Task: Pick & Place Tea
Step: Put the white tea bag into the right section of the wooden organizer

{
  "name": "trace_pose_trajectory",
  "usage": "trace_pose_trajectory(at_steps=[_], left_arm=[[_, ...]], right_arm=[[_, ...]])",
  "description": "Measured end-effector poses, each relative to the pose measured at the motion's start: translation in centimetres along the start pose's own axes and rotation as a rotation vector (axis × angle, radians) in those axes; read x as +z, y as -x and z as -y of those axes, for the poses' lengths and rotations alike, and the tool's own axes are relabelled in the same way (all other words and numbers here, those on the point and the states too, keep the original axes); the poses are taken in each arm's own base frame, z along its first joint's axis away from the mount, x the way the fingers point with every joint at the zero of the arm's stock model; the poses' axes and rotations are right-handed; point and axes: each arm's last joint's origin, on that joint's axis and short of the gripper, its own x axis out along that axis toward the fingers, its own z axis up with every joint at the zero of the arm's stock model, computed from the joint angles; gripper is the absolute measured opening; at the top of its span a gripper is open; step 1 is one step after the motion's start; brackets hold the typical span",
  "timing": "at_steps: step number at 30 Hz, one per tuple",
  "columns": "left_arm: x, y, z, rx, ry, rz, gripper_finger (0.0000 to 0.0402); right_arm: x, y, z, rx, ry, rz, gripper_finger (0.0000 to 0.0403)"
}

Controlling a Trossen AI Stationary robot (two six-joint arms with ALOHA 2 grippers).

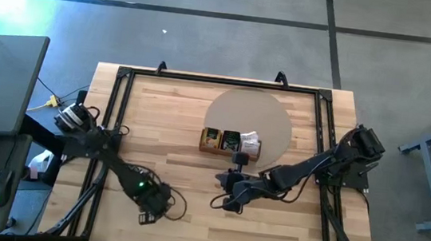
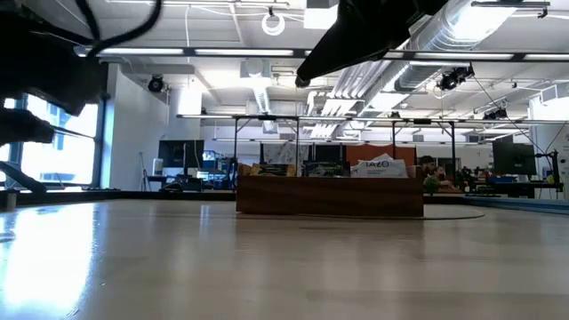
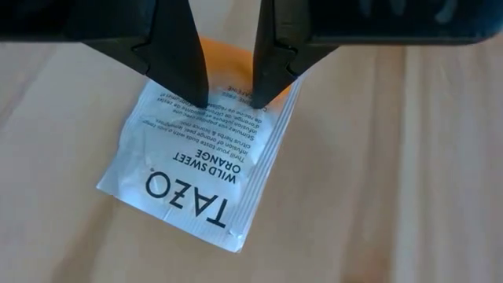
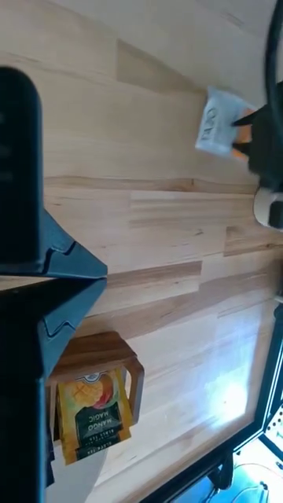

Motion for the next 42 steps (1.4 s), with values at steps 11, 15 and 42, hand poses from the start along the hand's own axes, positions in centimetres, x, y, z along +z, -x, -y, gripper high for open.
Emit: trace_pose_trajectory(at_steps=[11,15,42], left_arm=[[3.2,2.1,-2.6,0.101,0.021,0.01,0.0101],[3.1,4.1,-2.5,0.143,0.058,-0.006,0.0101],[4.4,0.5,-1.5,0.014,-0.099,0.034,0.0101]], right_arm=[[0.2,0.0,-0.1,0.021,-0.012,0.017,0.0008],[0.2,0.0,-0.1,0.021,-0.012,0.017,0.0003],[0.7,0.1,-0.6,0.112,-0.063,0.061,0.0008]])
